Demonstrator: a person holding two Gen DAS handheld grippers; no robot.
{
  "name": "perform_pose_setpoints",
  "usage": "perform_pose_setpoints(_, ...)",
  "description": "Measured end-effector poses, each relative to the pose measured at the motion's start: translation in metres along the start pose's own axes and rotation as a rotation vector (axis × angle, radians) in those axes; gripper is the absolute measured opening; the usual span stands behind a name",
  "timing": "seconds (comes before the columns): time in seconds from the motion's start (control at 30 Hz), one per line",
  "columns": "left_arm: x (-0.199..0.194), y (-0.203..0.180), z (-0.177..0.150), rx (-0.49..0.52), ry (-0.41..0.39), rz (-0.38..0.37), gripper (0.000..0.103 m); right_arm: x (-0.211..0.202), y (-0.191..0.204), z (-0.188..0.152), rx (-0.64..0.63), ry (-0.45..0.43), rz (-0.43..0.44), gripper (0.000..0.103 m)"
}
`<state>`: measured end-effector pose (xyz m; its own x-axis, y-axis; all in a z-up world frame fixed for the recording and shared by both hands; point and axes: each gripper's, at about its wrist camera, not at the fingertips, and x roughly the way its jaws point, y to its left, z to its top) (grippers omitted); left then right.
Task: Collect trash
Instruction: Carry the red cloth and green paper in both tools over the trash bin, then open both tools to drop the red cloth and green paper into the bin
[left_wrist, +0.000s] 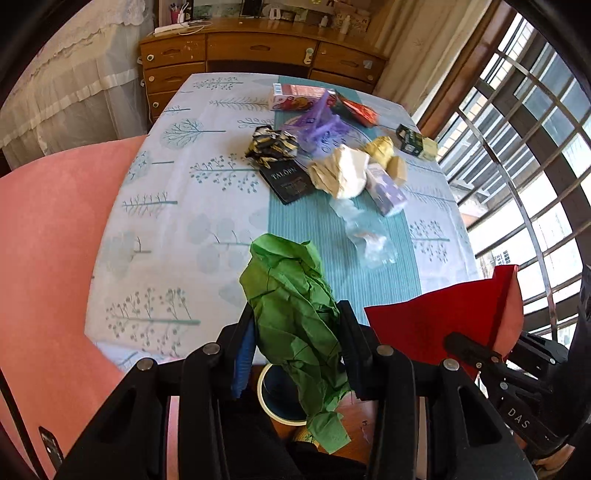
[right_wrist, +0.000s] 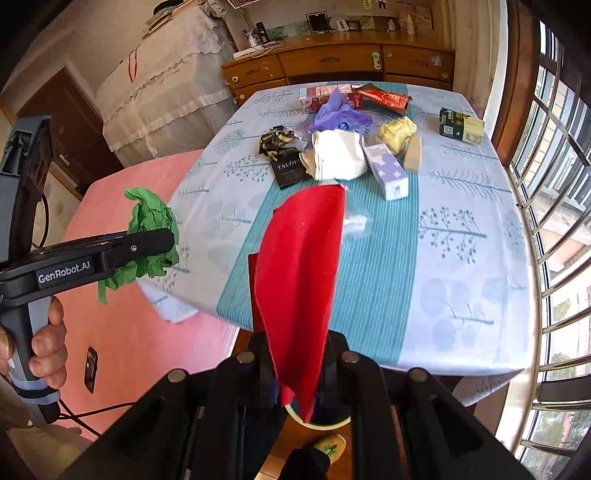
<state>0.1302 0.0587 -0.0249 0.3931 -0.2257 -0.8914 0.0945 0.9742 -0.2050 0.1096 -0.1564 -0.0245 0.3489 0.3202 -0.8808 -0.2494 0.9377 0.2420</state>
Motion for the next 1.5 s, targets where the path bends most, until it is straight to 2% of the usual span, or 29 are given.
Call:
perform_pose_setpoints(0.27, -0.013, -0.058, -0.087, 0.118, 0.031, 0.048, 0.040, -0.012, -0.028, -0.071, 0.056, 0.066, 0.017, 0.014)
perform_pose_setpoints(0.5, 0.016, -0.075, -0.133, 0.197, 0.098, 0.080, 0.041, 0.019, -0.032, -0.121, 0.133, 0.144, 0.020, 0.015)
perform_pose_setpoints(0.7, 0.081, -0.064, -0.167, 0.184, 0.187, 0.092, 0.042, 0.080, -0.040, -0.165, 0.201, 0.238, -0.025, 0.015)
perform_pose_setpoints(0.93, 0.194, -0.037, -0.217, 0.155, 0.290, 0.104, 0.043, 0.194, -0.058, -0.217, 0.259, 0.328, -0.072, 0.017)
perform_pose_setpoints(1.13, 0.276, -0.023, -0.249, 0.187, 0.289, 0.122, 0.045, 0.281, -0.076, -0.247, 0.298, 0.325, -0.114, 0.020)
perform_pose_setpoints(1.23, 0.306, -0.021, -0.257, 0.204, 0.297, 0.118, 0.055, 0.309, -0.086, -0.254, 0.333, 0.323, -0.124, 0.025)
perform_pose_setpoints(1.3, 0.319, -0.017, -0.260, 0.210, 0.291, 0.115, 0.075, 0.321, -0.090, -0.257, 0.345, 0.327, -0.121, 0.039)
perform_pose_setpoints(1.33, 0.323, -0.015, -0.259, 0.211, 0.273, 0.128, 0.078, 0.324, -0.091, -0.257, 0.348, 0.331, -0.126, 0.050)
perform_pose_setpoints(1.37, 0.325, -0.014, -0.260, 0.213, 0.258, 0.139, 0.085, 0.328, -0.094, -0.259, 0.353, 0.331, -0.132, 0.058)
perform_pose_setpoints(1.4, 0.327, -0.013, -0.260, 0.213, 0.250, 0.145, 0.090, 0.329, -0.096, -0.259, 0.358, 0.326, -0.131, 0.060)
perform_pose_setpoints(1.43, 0.328, -0.012, -0.258, 0.209, 0.246, 0.146, 0.099, 0.329, -0.098, -0.259, 0.362, 0.323, -0.130, 0.063)
perform_pose_setpoints(1.5, 0.327, -0.011, -0.255, 0.196, 0.231, 0.147, 0.102, 0.329, -0.100, -0.261, 0.367, 0.316, -0.132, 0.065)
